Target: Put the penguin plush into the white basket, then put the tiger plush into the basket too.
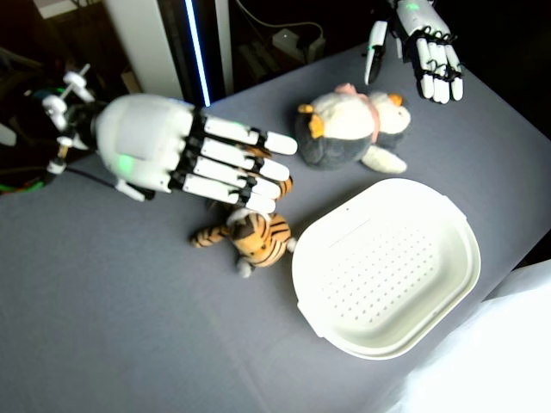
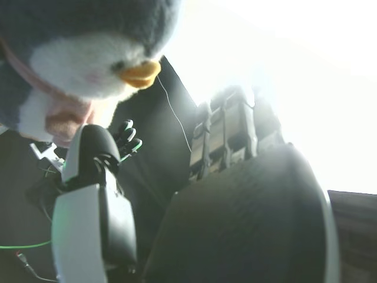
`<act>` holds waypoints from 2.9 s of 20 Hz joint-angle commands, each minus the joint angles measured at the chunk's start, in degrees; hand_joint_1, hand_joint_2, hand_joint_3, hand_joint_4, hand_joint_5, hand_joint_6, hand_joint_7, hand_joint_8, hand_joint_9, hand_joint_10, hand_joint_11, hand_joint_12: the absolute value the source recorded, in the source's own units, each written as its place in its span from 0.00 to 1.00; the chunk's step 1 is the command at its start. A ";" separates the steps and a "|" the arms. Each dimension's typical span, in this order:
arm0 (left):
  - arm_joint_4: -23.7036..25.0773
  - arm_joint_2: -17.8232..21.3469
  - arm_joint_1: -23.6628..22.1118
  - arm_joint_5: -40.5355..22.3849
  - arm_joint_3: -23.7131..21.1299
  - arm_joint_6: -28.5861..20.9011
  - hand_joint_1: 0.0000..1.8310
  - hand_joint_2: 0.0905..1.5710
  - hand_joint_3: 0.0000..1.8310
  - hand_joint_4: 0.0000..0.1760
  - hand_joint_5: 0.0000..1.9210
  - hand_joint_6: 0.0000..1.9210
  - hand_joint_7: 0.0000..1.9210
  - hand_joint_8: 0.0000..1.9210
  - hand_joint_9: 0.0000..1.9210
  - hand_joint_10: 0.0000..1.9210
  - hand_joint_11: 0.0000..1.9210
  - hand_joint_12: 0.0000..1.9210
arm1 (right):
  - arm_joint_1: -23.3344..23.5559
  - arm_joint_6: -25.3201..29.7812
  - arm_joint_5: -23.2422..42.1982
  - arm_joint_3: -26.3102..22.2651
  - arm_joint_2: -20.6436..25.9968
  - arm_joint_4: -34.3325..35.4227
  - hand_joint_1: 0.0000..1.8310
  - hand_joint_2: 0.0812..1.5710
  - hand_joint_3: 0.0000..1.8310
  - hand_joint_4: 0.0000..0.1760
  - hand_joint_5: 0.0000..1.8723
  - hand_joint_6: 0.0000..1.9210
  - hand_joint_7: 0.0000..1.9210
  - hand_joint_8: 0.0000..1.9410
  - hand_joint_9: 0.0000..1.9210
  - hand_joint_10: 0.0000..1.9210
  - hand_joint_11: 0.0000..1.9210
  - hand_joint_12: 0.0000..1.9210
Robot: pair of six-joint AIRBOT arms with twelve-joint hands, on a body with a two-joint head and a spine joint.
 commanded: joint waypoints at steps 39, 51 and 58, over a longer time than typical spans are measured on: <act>-6.47 -15.93 -37.04 31.75 25.75 16.09 0.52 0.52 0.00 0.85 0.08 0.00 0.01 0.00 0.02 0.00 0.00 0.18 | 0.70 1.76 6.28 0.60 0.18 -1.50 0.49 0.81 0.00 0.00 0.35 0.00 0.32 0.00 0.34 0.00 0.23 0.33; 0.59 -4.08 -19.13 -0.70 5.18 10.87 0.44 0.47 0.00 1.00 0.00 0.00 0.00 0.00 0.00 0.00 0.00 0.00 | -3.40 -1.46 -6.88 -1.54 0.45 -5.18 0.62 0.68 0.00 0.40 0.26 0.00 0.22 0.00 0.30 0.00 0.21 0.43; 0.48 -3.61 -17.78 -2.51 5.15 8.36 0.44 0.47 0.00 1.00 0.00 0.00 0.00 0.00 0.00 0.00 0.00 0.00 | 1.28 -4.18 -20.22 2.35 -3.16 -6.12 0.78 0.68 0.00 0.00 0.39 0.01 0.30 0.02 0.31 0.34 0.29 0.66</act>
